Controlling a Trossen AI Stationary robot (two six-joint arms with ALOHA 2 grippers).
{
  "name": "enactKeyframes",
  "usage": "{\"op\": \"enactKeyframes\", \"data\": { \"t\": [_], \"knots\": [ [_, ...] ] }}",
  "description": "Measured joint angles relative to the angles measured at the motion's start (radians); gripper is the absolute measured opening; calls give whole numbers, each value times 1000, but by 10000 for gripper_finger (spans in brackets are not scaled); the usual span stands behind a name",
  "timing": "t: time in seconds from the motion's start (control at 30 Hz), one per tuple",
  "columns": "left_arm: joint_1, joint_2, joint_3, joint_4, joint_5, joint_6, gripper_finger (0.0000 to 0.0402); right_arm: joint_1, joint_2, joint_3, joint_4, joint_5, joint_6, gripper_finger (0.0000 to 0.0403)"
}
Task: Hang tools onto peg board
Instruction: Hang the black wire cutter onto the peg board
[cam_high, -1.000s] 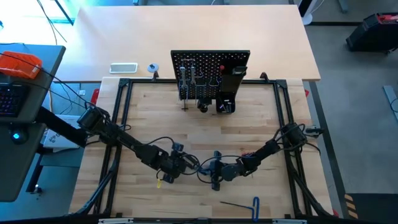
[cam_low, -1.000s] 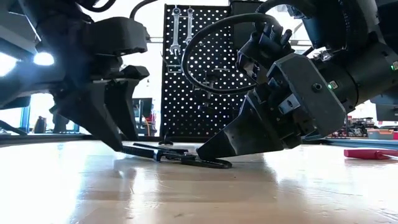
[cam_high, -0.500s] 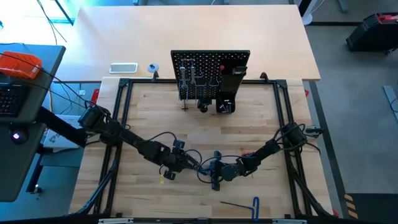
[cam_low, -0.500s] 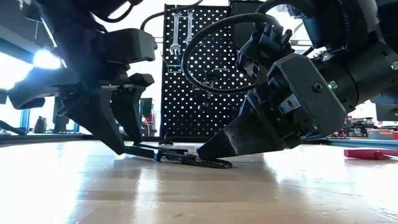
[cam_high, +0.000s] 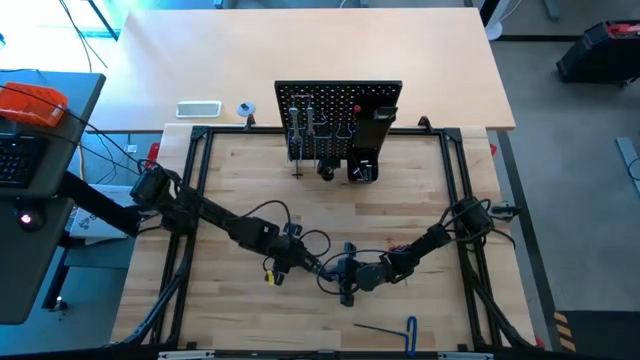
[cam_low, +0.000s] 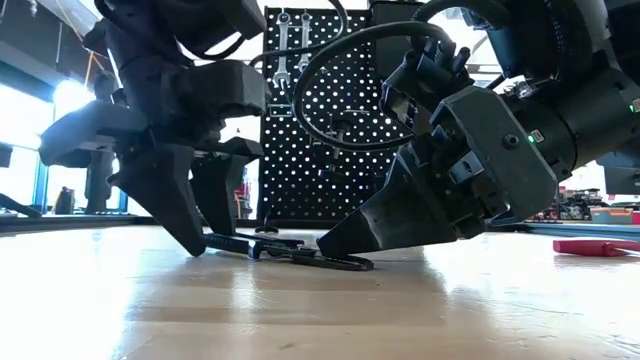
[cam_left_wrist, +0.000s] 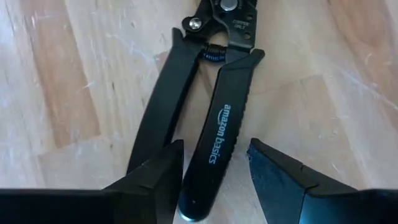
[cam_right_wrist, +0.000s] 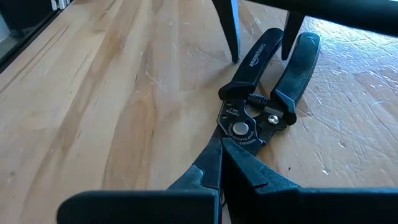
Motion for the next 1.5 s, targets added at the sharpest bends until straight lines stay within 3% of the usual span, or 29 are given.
{"op": "enactKeyframes", "data": {
  "t": [0.13,0.4,0.77,1.0,1.23,1.5],
  "knots": [
    [2,22,3,8,7,9,153,0,0,-2,8,10,-10,2],
    [0,34,4,1,17,61,66,0,0,-3,8,25,-18,2],
    [0,36,2,0,8,66,65,11,-18,-3,17,27,-52,6],
    [-5,21,5,-2,-6,35,65,45,-121,-6,-73,56,-136,41],
    [-1,-29,14,-2,-33,28,63,90,-273,-4,-228,168,-157,102],
    [2,-96,15,85,89,15,63,198,-474,-3,-359,384,-229,130]
  ]
}}
